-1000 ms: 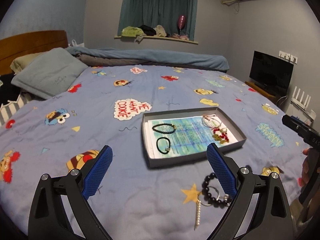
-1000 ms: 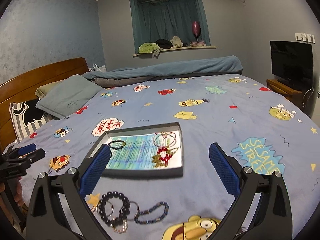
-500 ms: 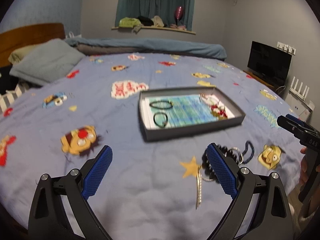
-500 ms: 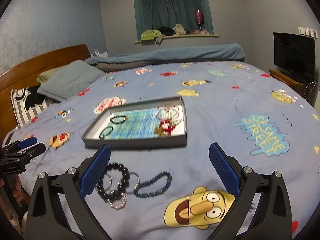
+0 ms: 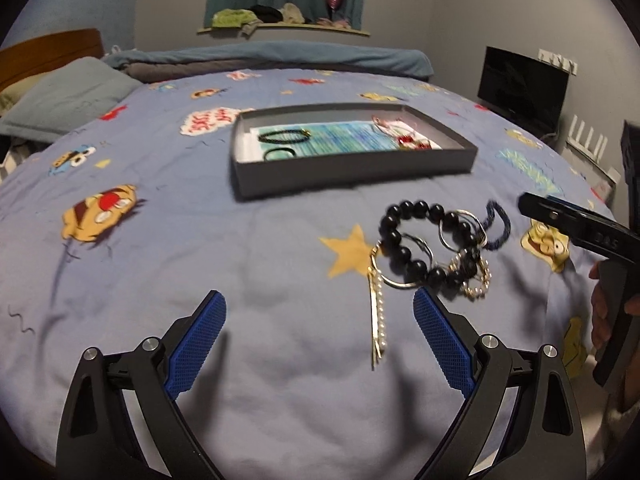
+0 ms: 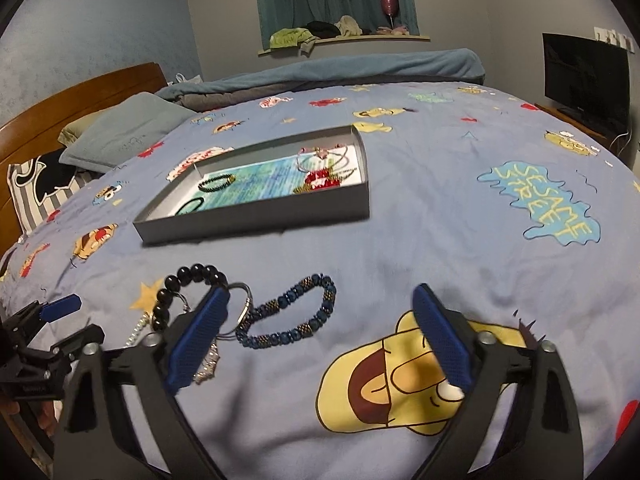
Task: Organize jewelry
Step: 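Grasp the pearl hairpin with left tool while right tool grasps blue beaded bracelet, then carry the hairpin and blue bracelet into the grey box and open both tools, then withdraw both open tools from the box back to the remaining jewelry, then grasp the large black bead bracelet with left tool while right tool grasps a silver hoop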
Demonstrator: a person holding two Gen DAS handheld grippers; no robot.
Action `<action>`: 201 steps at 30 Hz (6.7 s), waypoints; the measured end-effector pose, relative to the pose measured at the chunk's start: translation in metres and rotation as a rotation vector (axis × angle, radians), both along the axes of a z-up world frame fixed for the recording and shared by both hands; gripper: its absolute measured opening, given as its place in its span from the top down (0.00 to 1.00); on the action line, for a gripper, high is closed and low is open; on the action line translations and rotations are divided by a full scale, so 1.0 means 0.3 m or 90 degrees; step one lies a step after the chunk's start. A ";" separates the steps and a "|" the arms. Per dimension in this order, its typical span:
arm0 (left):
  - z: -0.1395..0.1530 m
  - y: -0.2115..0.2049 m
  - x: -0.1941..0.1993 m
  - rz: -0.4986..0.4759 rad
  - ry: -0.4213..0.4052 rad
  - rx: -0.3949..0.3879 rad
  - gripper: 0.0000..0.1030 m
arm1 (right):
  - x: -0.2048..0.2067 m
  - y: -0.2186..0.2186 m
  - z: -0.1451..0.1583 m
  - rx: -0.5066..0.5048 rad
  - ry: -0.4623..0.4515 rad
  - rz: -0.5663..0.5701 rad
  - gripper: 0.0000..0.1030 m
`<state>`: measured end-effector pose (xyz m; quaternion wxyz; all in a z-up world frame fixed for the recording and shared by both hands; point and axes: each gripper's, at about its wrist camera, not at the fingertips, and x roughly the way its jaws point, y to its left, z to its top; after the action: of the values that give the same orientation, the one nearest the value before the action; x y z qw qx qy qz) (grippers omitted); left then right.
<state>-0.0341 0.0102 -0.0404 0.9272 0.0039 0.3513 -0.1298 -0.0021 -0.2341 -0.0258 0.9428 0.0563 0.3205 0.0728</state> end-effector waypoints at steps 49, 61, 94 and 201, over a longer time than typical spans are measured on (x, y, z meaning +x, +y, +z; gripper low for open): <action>-0.008 0.041 0.060 0.025 -0.017 0.015 0.92 | 0.021 0.000 0.042 0.025 -0.072 0.014 0.93; 0.141 0.021 0.195 -0.023 -0.020 0.019 0.92 | 0.113 0.054 0.216 -0.048 -0.121 0.054 0.93; 0.027 -0.210 0.900 -0.076 0.098 0.008 0.92 | 0.817 0.270 0.068 -0.029 0.035 0.089 0.93; 0.025 -0.136 0.248 -0.084 0.057 0.042 0.15 | 0.098 0.035 -0.013 -0.027 0.061 0.081 0.08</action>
<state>0.0403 -0.0307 -0.0330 0.8993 0.0516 0.3956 -0.1794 0.0273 -0.2238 -0.0298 0.9207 0.0195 0.3698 0.1233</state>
